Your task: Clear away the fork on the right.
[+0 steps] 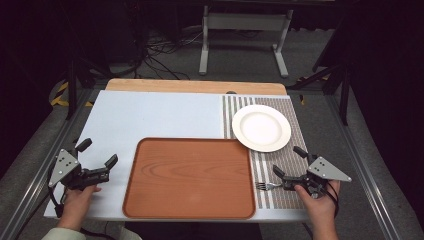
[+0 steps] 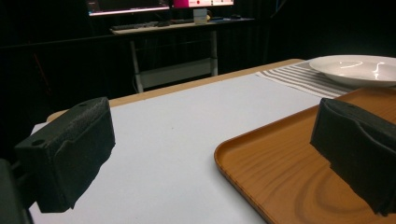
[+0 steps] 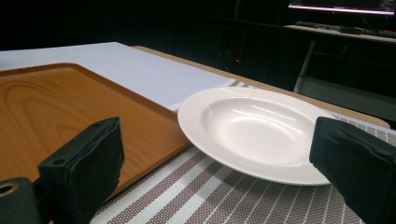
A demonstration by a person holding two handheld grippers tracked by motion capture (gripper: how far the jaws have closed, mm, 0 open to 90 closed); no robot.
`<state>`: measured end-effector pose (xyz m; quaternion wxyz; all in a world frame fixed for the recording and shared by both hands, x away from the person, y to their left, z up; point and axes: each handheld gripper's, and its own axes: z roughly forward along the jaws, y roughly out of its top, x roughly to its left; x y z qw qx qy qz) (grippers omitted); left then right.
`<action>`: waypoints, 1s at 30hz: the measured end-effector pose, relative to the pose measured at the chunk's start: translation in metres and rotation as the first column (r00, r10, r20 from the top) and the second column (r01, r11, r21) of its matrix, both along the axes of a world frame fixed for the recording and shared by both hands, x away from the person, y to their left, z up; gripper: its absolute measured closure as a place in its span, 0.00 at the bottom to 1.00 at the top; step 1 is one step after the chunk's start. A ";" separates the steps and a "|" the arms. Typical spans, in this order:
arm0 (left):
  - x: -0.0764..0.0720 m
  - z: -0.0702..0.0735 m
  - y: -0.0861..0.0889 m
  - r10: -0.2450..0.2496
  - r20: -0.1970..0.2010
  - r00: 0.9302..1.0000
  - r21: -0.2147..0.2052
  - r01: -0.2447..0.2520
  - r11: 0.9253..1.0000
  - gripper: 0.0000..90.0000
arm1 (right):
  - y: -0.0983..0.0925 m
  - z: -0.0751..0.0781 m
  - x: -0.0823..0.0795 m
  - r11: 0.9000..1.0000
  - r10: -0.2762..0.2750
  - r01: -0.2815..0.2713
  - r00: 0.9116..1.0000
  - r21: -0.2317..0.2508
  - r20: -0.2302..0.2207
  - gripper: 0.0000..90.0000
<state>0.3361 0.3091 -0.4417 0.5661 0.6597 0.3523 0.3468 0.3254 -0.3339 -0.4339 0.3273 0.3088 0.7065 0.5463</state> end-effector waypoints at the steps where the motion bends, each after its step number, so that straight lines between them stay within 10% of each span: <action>1: 0.000 0.000 0.000 0.000 -0.001 1.000 0.000 0.000 1.000 0.00 | 0.000 0.000 0.000 1.000 0.000 0.000 1.000 0.002 0.001 0.04; 30: 0.000 0.000 -0.001 -0.001 -0.003 1.000 0.010 0.001 1.000 0.00 | 0.010 0.020 0.006 0.996 0.086 -0.086 0.996 0.008 -0.022 0.04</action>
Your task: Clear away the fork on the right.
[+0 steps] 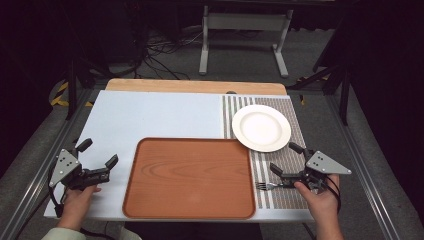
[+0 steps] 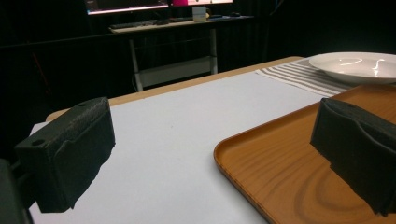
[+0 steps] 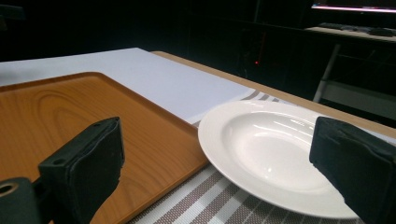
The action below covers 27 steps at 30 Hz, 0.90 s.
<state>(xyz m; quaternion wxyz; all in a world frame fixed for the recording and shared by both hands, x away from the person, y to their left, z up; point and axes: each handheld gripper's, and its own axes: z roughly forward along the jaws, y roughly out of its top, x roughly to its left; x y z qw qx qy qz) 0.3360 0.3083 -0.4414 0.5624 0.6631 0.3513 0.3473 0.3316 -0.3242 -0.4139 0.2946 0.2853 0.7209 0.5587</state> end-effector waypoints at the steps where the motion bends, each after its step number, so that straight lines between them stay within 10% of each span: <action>1: 0.000 0.000 0.000 0.001 0.000 1.000 -0.002 -0.001 1.000 0.00 | 0.001 0.002 0.002 1.000 0.015 -0.015 1.000 -0.002 -0.002 0.04; 6: 0.001 -0.001 0.000 -0.001 -0.004 1.000 -0.002 0.001 1.000 0.00 | 0.006 0.011 0.008 0.999 0.042 -0.042 0.997 0.003 -0.065 0.02; 12: 0.001 -0.001 0.000 -0.001 -0.006 1.000 -0.005 0.001 1.000 0.00 | 0.010 0.021 0.012 0.989 0.078 -0.094 0.987 -0.116 -0.137 0.03; 27: 0.001 -0.001 0.000 -0.002 -0.009 1.000 -0.003 0.002 1.000 0.00 | 0.021 0.037 0.021 0.896 0.082 -0.206 0.947 -0.394 -0.309 0.05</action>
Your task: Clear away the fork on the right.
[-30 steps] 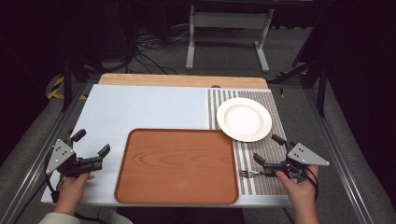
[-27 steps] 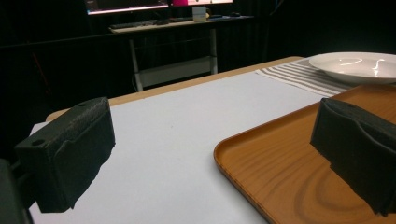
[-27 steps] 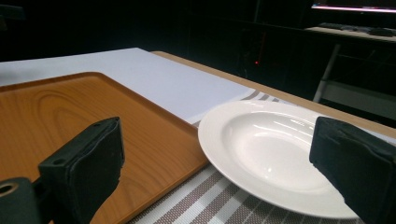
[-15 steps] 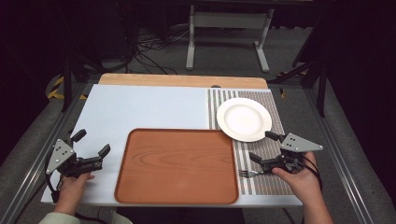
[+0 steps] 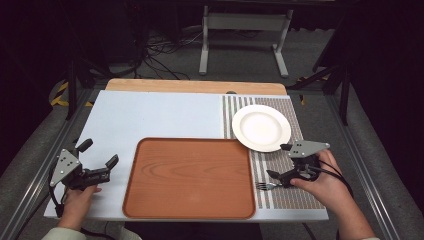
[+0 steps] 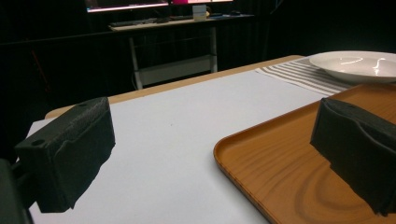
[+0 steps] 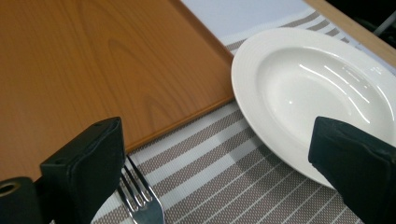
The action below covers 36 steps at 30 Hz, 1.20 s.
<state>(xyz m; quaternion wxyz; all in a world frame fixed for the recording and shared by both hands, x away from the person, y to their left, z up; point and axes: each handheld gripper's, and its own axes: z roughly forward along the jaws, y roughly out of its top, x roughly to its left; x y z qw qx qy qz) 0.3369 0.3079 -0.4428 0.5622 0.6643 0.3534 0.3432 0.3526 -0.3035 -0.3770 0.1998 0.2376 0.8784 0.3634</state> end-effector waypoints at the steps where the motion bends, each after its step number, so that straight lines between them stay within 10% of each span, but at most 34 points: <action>1: 0.000 0.000 0.000 0.000 0.000 1.000 0.000 0.000 1.000 0.00 | 0.001 0.001 0.000 1.000 0.004 -0.004 1.000 -0.015 -0.009 0.05; 19: 0.000 0.000 -0.001 -0.002 -0.001 1.000 0.007 0.002 1.000 0.00 | 0.004 0.005 0.007 0.978 0.051 -0.078 0.989 -0.194 -0.140 0.06; 36: 0.000 0.000 0.000 -0.002 -0.002 1.000 0.007 0.002 1.000 0.00 | 0.013 -0.002 0.015 0.928 0.074 -0.163 0.961 -0.334 -0.266 0.07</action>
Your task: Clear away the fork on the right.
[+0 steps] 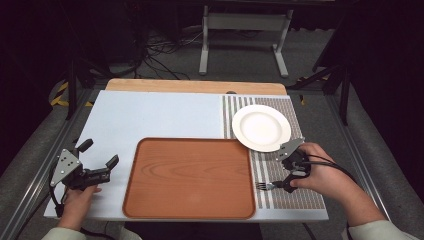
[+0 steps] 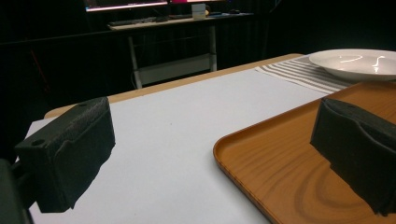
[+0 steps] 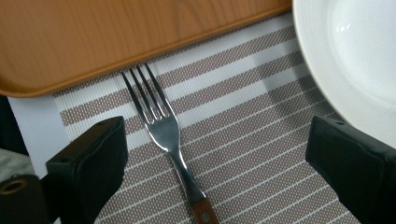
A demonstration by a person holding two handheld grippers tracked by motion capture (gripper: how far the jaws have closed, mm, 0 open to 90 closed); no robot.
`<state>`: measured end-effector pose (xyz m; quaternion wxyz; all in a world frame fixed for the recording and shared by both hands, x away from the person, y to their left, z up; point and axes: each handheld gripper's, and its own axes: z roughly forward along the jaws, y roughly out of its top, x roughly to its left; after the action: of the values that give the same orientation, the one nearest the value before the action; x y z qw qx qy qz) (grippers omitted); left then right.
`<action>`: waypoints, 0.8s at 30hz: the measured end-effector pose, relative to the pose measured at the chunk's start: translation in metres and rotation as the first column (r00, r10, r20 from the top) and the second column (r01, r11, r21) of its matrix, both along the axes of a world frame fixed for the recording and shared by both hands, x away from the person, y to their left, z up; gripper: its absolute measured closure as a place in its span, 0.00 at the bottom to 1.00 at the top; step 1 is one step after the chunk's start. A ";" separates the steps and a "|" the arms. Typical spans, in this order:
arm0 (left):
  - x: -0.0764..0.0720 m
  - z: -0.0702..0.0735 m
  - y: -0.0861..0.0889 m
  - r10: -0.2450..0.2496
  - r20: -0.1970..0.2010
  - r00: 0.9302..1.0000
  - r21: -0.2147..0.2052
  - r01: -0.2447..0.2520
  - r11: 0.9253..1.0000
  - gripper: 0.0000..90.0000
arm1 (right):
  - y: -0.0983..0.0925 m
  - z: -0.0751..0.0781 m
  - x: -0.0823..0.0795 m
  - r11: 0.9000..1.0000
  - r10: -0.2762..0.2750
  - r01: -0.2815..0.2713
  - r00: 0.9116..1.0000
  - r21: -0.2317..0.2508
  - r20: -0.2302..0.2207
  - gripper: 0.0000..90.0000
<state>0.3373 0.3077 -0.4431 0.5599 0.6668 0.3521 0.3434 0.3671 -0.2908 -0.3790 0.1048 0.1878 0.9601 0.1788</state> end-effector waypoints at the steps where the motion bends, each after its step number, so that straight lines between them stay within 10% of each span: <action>1: 0.000 0.000 0.000 -0.001 0.000 1.000 0.001 0.001 1.000 0.00 | 0.000 -0.001 0.001 1.000 0.002 -0.002 1.000 -0.007 0.002 0.07; 24: 0.000 0.000 0.000 -0.002 -0.003 1.000 0.002 0.002 1.000 0.00 | -0.003 -0.009 0.006 0.989 0.032 -0.043 0.997 -0.145 -0.075 0.12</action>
<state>0.3376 0.3075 -0.4434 0.5588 0.6684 0.3520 0.3421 0.3730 -0.2943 -0.3881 0.0798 0.1679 0.9772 0.1029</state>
